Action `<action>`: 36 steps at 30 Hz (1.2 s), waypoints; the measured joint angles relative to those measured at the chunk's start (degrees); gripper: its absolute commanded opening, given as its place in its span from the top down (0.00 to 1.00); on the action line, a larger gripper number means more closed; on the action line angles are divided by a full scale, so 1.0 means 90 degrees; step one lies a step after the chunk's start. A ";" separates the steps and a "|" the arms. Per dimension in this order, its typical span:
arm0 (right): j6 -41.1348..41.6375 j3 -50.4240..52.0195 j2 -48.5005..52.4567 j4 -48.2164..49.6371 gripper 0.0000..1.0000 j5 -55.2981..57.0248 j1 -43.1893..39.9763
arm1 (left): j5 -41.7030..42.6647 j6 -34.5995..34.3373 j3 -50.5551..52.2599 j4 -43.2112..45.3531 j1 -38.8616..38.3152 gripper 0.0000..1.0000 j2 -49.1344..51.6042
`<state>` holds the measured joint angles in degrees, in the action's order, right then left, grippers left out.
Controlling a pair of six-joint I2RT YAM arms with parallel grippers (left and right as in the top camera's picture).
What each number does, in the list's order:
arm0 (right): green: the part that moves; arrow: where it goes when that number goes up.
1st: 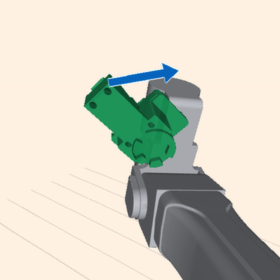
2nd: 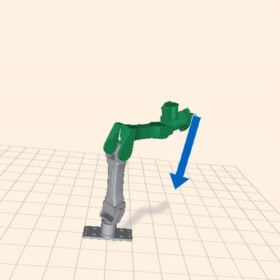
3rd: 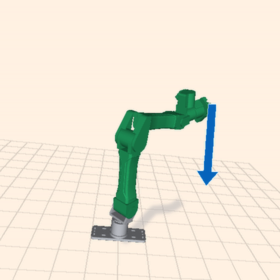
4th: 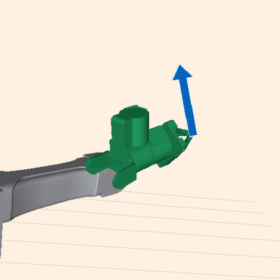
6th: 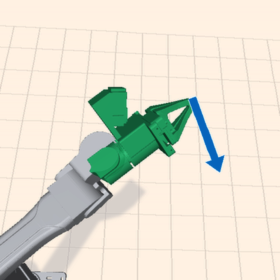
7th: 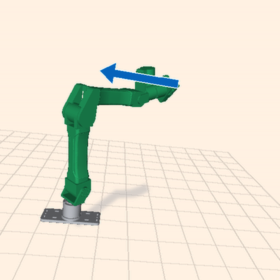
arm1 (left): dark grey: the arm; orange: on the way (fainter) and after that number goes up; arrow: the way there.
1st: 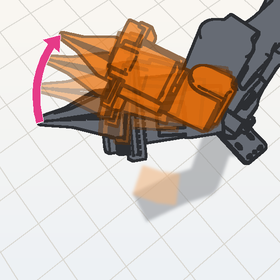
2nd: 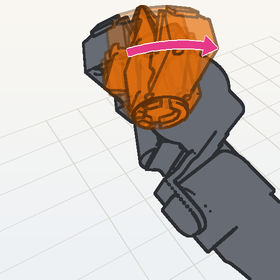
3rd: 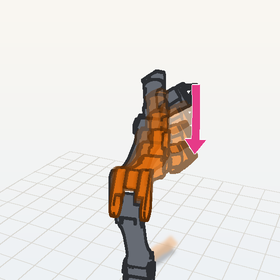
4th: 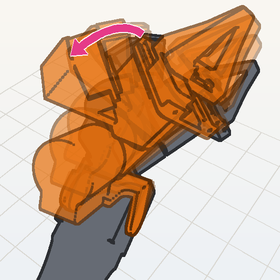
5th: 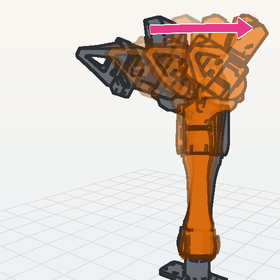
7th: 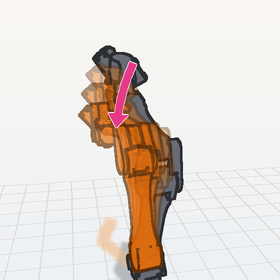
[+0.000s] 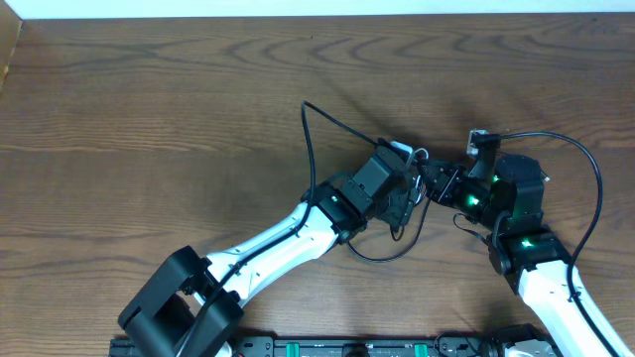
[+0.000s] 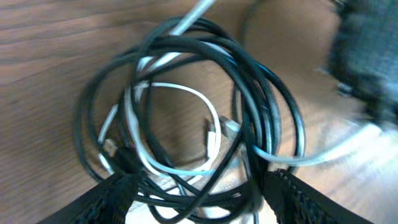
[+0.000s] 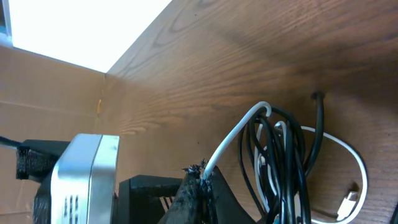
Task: Untangle cables
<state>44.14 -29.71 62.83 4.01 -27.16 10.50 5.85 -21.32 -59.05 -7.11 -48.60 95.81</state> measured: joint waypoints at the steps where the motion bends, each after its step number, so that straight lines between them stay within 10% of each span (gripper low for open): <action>1: 0.0022 0.0000 0.0000 0.0000 0.99 -0.0002 0.0000 | -0.0092 -0.0109 0.0000 0.0000 0.0000 0.29 0.0012; 12: 0.0058 0.0000 0.0000 -0.0017 0.99 -0.0005 0.0000 | -0.1656 -0.0855 0.0000 -0.0141 -0.0019 0.40 0.0355; 19: 0.0078 -0.0019 -0.0002 -0.0386 0.99 -0.0187 -0.0078 | -0.2917 -0.1511 0.0000 -0.0469 -0.0022 0.92 0.0376; 28: -0.0078 -0.0022 0.0114 -0.1792 0.79 0.0461 -0.0090 | -0.3160 -0.1836 0.0000 -0.0466 -0.0022 0.64 0.0381; 36: 0.0442 -0.0027 0.1734 -0.0085 0.71 0.0622 0.0243 | -0.3133 -0.1865 0.0000 -0.0474 -0.0022 0.43 0.0381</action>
<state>48.12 -29.95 78.43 3.25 -21.56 12.69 -22.35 -38.11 -59.05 -11.38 -48.80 99.24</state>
